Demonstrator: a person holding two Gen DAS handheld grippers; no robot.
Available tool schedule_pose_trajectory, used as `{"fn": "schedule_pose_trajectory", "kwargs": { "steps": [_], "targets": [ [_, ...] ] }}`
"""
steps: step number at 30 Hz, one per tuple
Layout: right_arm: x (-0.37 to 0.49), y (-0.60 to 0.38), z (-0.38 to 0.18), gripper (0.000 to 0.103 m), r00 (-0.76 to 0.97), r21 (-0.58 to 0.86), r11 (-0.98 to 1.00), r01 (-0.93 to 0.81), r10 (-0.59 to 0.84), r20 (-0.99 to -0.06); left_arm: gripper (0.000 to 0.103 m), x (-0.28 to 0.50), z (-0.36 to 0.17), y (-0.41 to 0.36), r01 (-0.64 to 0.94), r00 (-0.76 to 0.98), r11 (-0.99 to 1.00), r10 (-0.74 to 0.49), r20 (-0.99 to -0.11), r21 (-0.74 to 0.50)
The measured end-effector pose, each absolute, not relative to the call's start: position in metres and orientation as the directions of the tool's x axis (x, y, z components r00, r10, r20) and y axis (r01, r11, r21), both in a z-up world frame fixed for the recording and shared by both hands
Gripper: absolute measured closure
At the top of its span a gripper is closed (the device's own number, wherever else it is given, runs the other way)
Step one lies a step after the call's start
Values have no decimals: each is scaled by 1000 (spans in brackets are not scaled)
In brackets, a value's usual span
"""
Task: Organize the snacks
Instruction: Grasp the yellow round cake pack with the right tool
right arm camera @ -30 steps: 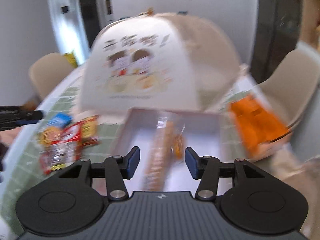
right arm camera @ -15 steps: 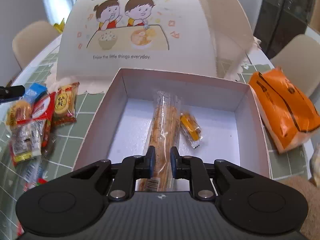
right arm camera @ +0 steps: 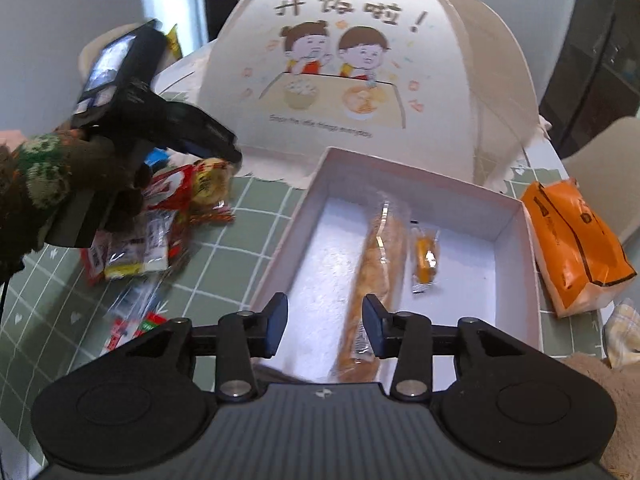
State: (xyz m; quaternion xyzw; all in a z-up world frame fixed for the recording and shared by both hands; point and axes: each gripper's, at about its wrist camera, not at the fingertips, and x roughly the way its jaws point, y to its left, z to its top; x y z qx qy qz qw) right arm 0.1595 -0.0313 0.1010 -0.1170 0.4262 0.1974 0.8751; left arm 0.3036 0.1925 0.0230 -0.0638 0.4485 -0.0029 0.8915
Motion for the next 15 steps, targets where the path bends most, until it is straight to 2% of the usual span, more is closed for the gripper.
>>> {"fn": "schedule_pose_trajectory", "kwargs": {
  "steps": [2,6,10,15],
  "targets": [
    [154,-26,103,62,563,-22,886,-464,275,-779,71,284,23,190,-7,591,996,-65,-804,-85],
    [150,-11,106,62,537,52,857,-513,367,-759,70,224,23,204,21,573,981,-171,-802,-194],
    [147,16,98,62,503,62,817,-574,412,-760,71,162,23,220,-6,551,961,-228,-803,-277],
    [144,50,81,46,380,116,721,-683,487,-786,72,90,41,251,-114,614,899,-272,-741,-424]
  ]
}}
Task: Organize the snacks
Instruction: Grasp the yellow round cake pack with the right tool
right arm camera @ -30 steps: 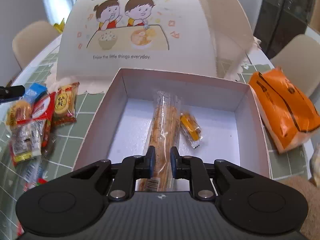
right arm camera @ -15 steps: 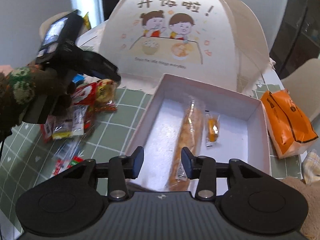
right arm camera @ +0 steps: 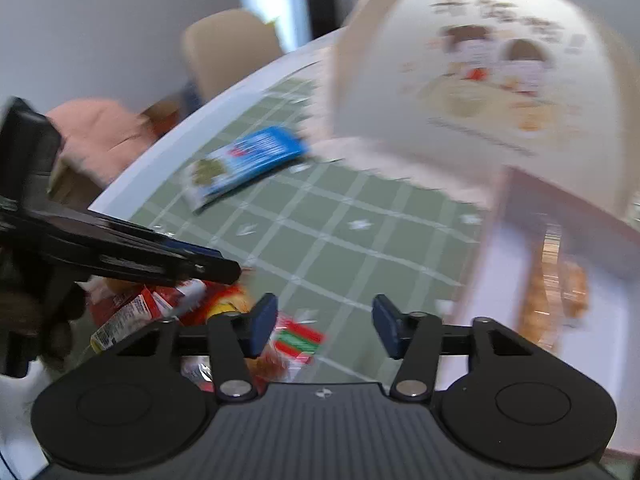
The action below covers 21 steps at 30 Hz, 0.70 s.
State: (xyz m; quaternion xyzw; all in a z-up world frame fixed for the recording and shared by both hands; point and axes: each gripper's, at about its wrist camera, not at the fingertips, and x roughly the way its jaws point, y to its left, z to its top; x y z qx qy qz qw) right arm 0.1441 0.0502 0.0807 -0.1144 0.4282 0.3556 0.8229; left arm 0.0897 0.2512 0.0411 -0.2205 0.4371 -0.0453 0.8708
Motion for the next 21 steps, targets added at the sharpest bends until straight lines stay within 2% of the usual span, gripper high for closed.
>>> {"fn": "schedule_pose_trajectory", "kwargs": {
  "steps": [3,6,7,8,13,16,18,21],
  "targets": [
    [139,77,66,42,288,148,635,-758,530,-798,72,56,59,270,-206,691,860,-209,-691,-466],
    [132,104,44,43,209,152,581,-799,507,-836,72,33,74,271,-270,718,860,-120,-685,-433],
    [129,107,40,48,217,141,591,-794,492,-843,72,26,79,268,-272,722,862,-110,-683,-427],
    [124,107,41,66,254,109,610,-785,477,-841,72,21,82,265,-265,724,865,-114,-680,-427],
    [104,59,59,68,293,133,670,-731,484,-824,72,5,85,220,-176,685,907,-166,-709,-382],
    [88,19,63,68,357,87,715,-693,446,-821,72,-2,76,198,-155,673,924,-160,-722,-349],
    [79,-7,60,68,417,24,755,-655,388,-822,72,-4,72,191,-190,675,932,-103,-730,-308],
    [72,-35,55,68,467,-33,793,-608,323,-823,72,-14,74,189,-287,684,942,76,-726,-172]
  ]
}}
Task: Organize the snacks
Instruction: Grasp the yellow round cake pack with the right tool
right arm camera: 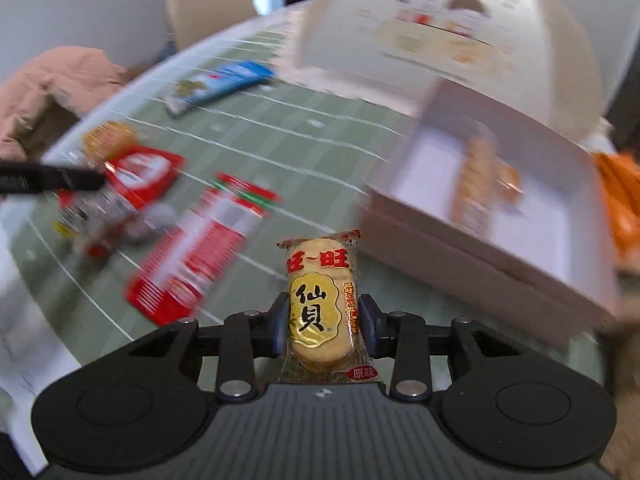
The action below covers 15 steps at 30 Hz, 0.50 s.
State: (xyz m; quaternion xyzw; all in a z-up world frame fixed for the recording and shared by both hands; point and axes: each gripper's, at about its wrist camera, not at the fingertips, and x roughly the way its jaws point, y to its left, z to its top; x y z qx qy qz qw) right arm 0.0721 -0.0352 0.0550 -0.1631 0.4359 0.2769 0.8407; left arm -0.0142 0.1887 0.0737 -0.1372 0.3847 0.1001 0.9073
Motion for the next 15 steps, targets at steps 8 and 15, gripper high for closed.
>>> {"fn": "schedule_pose_trajectory", "kwargs": {
  "steps": [8,15],
  "targets": [
    [56,-75,35,49,469,2,848,-530,295,-833,68,-14,59,192,-311,617,937,71,-783,-161],
    [52,-78,27,40,475,3,860,-510,285,-833,51,-1,42,130,9,518,1000,-1,-856,5]
  ]
}}
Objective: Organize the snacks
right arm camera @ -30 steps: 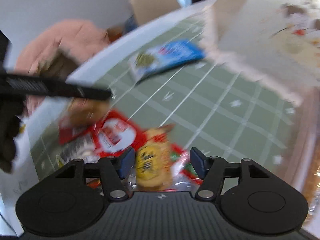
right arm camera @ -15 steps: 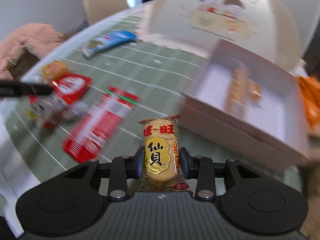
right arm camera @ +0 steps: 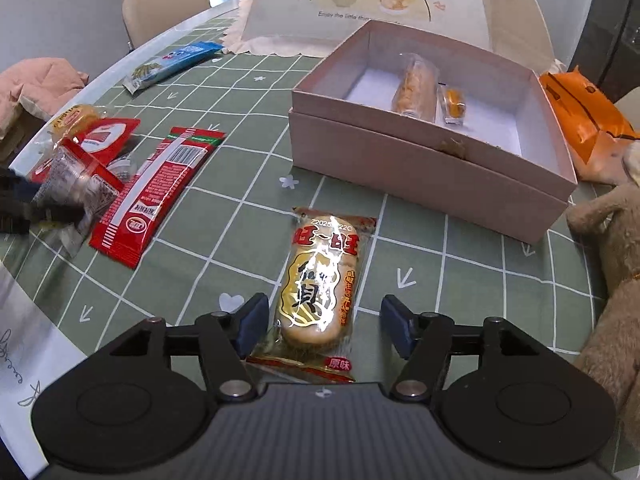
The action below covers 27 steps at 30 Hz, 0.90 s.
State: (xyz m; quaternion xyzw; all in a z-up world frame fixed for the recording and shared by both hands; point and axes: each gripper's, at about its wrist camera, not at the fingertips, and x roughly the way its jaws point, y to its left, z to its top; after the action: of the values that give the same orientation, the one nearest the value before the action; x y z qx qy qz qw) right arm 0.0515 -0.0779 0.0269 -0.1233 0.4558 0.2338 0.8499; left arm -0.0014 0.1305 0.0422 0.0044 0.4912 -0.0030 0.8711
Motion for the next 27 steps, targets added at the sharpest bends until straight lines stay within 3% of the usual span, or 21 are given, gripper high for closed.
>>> {"fn": "schedule_pose_trajectory", "kwargs": {
  "steps": [2,8,12,14,16,22,27],
  "targets": [
    [51,-78,27,39,476,6,863,-505,285,-832,50,-6,39,119,37,525,997,33,-851,61],
    [47,-83,25,34,494,6,871,-492,285,-821,51,-10,51,131,-42,562,996,-44,-826,-82],
    [44,-86,25,32,503,8,874,-486,287,-816,52,0,50,127,-25,560,997,-47,-827,-73],
    [43,-87,25,32,502,6,875,-485,284,-817,58,6,47,125,-23,568,998,-34,-822,-57],
    [43,-89,26,32,500,2,874,-487,280,-820,81,7,47,124,-10,566,997,-62,-822,-82],
    [52,-91,29,32,518,15,896,-443,270,-812,82,-8,53,114,0,511,991,-116,-852,-135],
    [64,-83,28,32,531,38,892,-450,301,-792,82,-29,77,101,29,534,980,-183,-826,-198]
  ]
}}
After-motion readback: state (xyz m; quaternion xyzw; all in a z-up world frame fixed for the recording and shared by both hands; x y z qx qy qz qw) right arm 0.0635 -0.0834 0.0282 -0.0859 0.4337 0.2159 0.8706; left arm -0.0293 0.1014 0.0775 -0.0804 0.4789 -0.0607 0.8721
